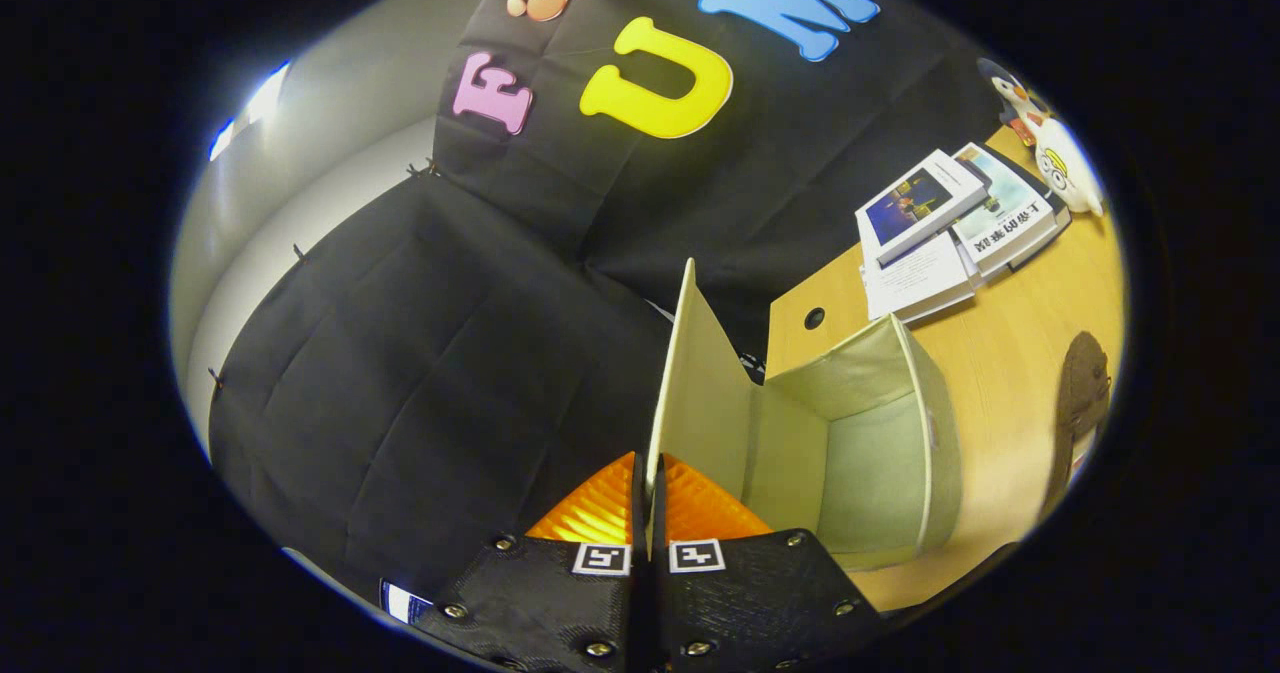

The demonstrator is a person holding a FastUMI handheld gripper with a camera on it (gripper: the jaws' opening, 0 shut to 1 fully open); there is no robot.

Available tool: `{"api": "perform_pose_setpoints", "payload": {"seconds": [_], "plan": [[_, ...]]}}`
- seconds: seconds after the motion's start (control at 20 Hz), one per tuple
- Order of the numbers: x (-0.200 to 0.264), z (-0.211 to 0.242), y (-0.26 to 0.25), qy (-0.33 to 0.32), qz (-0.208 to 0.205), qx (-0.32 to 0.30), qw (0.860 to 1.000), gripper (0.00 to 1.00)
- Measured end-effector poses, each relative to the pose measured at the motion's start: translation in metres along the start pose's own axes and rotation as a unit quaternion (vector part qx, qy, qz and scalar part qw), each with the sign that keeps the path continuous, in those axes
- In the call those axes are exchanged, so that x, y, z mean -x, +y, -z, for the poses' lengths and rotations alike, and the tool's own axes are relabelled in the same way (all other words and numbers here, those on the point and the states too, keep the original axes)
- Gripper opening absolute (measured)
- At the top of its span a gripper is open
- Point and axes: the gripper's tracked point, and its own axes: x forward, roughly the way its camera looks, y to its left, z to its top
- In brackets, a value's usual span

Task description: Open the storage box then place both shoes into the box .Put the left shoe in first, then the right shoe, with the right side of both shoes facing outward in a uniform manner.

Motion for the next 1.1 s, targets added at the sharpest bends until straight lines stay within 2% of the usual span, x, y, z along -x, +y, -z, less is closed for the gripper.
{"api": "perform_pose_setpoints", "payload": {"seconds": [0.4,0.7,0.75,1.0,1.1], "plan": [[-0.036,0.021,0.038,0.011,0.017,0.077,0.997,0.00],[-0.061,0.046,0.054,0.032,0.015,0.098,0.995,0.00],[-0.064,0.047,0.056,0.031,0.014,0.103,0.994,0.03],[-0.082,0.063,0.061,0.047,0.007,0.107,0.993,0.03],[-0.086,0.067,0.062,0.051,0.004,0.118,0.992,0.10]]}}
